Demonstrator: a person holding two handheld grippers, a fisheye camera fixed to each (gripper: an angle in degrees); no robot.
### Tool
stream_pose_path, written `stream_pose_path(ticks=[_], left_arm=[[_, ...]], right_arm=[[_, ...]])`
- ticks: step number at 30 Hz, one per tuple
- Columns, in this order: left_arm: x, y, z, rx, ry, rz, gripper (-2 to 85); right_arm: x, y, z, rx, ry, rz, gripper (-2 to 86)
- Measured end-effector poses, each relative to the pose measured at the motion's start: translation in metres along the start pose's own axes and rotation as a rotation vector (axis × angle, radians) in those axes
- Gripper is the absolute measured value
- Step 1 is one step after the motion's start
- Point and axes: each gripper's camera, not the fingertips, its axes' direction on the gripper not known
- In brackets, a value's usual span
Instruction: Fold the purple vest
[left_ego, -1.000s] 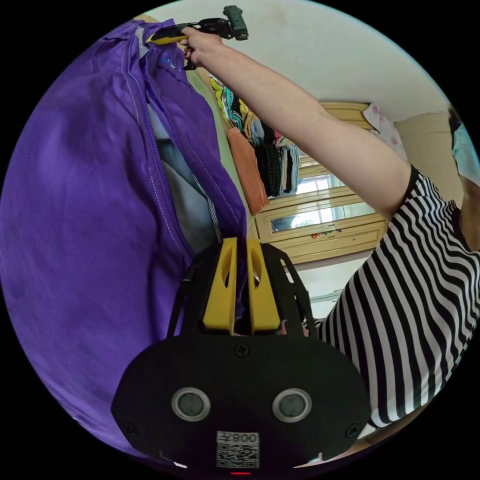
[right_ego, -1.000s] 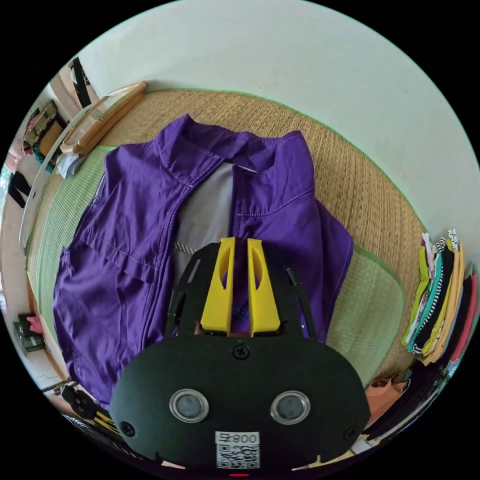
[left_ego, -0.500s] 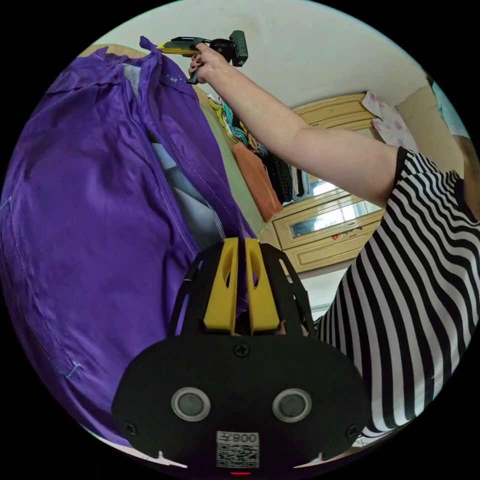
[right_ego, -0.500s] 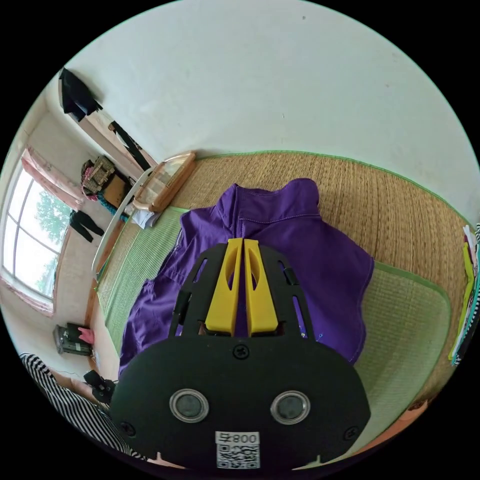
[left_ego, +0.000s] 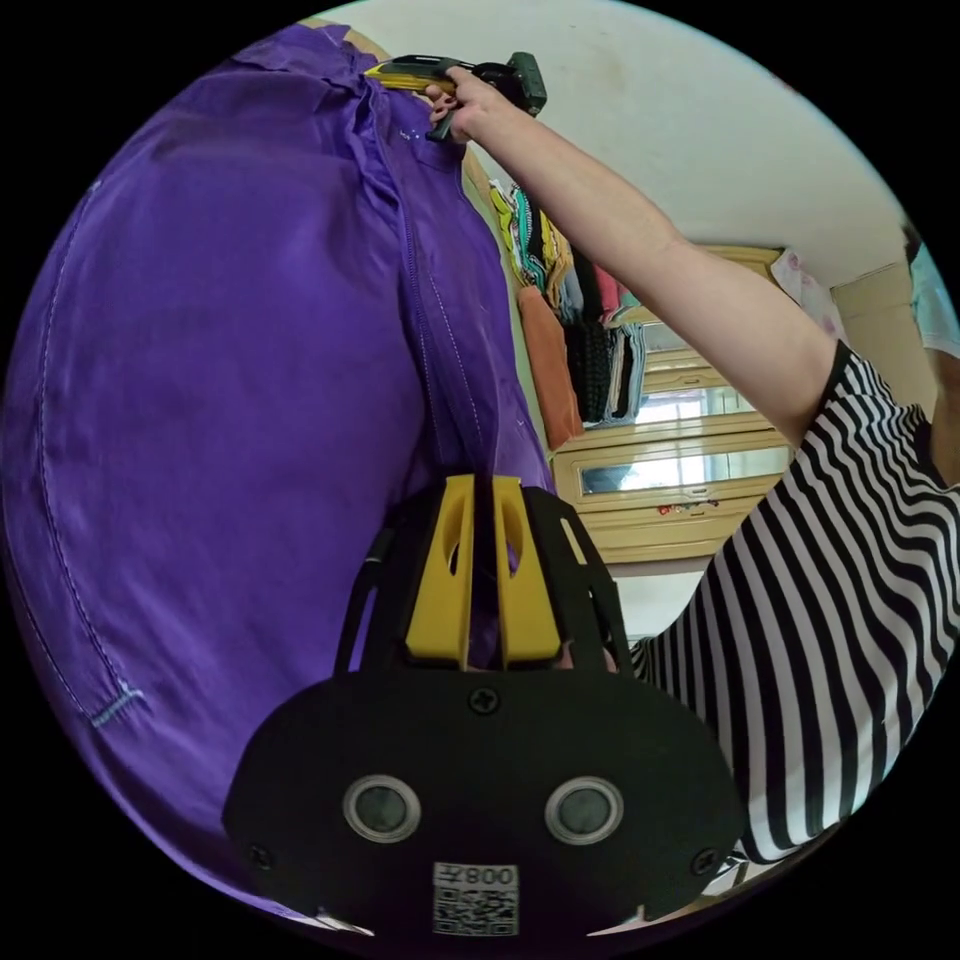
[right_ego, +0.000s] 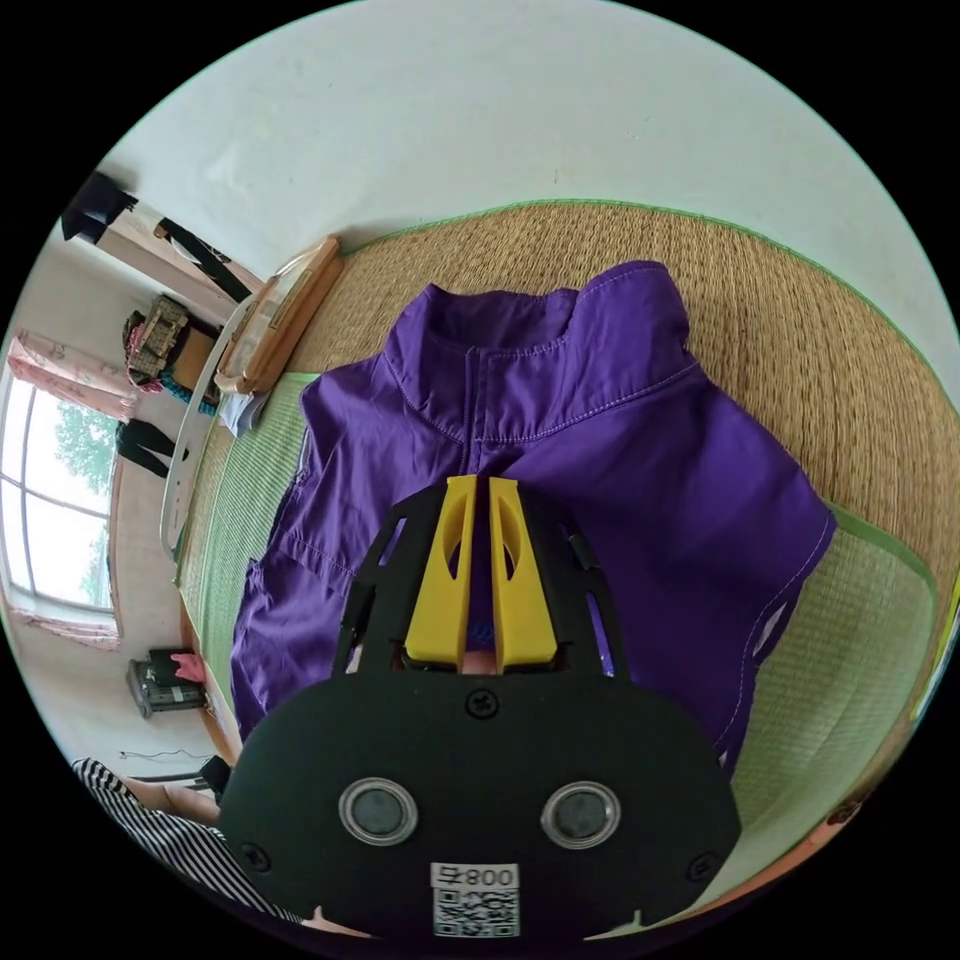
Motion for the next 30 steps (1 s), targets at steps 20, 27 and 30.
stream_pose_path(ticks=[20, 27, 30], left_arm=[[-0.022, 0.037, -0.037, 0.041, -0.005, -0.046, 3.1], [-0.033, 0.056, -0.063, 0.059, 0.004, -0.079, 3.4], [-0.042, 0.062, -0.07, 0.039, 0.021, -0.11, 4.6]], right_arm=[[0.012, 0.116, -0.128, 0.111, -0.046, -0.058, 4.5], [-0.044, 0.344, -0.118, -0.121, -0.066, -0.101, 3.8], [-0.044, 0.409, -0.117, -0.157, -0.166, -0.017, 3.0]])
